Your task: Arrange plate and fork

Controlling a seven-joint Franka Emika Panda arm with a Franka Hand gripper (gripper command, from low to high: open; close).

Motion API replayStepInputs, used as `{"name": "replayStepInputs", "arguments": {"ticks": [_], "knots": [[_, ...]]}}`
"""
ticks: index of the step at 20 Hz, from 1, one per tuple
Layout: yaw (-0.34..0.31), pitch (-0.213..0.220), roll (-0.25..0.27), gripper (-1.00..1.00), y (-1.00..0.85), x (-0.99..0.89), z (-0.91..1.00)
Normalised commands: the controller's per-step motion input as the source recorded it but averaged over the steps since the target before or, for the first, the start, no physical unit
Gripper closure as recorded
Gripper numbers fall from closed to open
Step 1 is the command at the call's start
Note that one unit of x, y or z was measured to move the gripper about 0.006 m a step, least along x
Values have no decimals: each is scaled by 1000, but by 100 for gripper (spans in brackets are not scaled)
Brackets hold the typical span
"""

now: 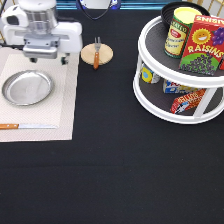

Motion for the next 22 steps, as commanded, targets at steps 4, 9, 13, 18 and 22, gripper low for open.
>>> {"name": "replayStepInputs", "arguments": {"ticks": [4,9,13,18,22], "knots": [[77,-57,0,-100,759,-638,0],[59,-45,0,-100,765,-713,0],[34,-18,0,-100,677,-858,-96],[19,0,5,-100,277,-773,-309],[0,35,32,-100,-41,-369,-331]]}}
